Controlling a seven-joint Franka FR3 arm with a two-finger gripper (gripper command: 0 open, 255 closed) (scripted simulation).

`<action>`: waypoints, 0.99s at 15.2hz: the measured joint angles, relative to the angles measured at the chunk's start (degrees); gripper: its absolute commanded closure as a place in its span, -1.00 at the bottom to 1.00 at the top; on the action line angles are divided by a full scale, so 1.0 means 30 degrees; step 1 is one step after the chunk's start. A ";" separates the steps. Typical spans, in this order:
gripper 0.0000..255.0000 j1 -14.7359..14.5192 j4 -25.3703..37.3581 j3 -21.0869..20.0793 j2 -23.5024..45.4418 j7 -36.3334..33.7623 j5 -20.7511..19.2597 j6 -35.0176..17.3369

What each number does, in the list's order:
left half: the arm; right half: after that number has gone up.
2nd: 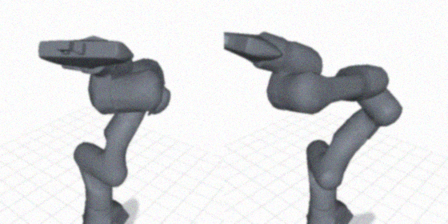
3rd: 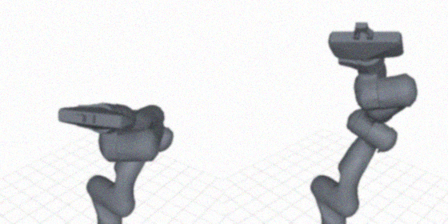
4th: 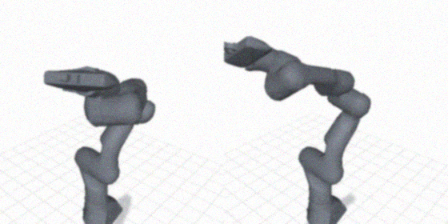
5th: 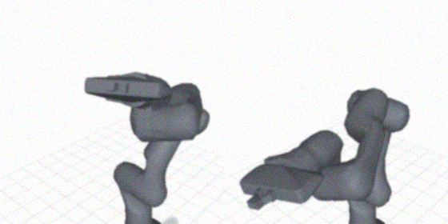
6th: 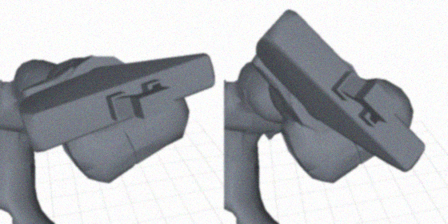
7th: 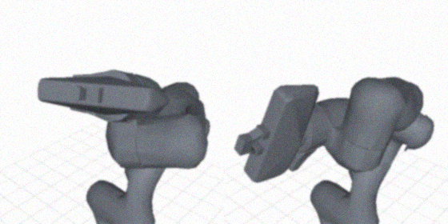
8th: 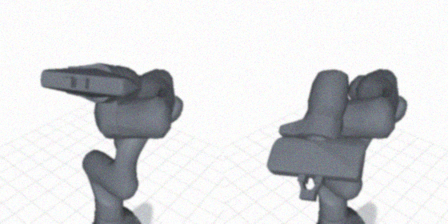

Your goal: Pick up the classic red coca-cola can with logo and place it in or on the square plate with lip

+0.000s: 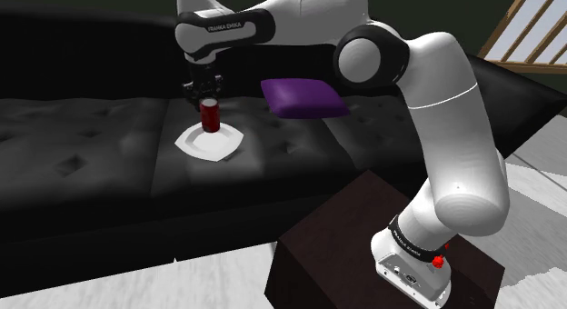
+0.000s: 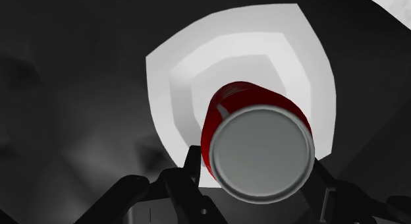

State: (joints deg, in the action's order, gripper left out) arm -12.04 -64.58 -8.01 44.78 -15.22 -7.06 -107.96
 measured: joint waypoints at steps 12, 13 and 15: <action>1.00 -0.0008 -0.1116 0.0098 0.1080 -0.0145 -0.0147 -0.2182; 1.00 -0.0004 -0.1119 0.0101 0.1099 -0.0143 -0.0148 -0.2207; 1.00 -0.0002 -0.1130 0.0102 0.1112 -0.0141 -0.0150 -0.2236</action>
State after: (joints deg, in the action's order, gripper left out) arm -12.05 -67.97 -7.70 48.11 -15.64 -7.51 -114.67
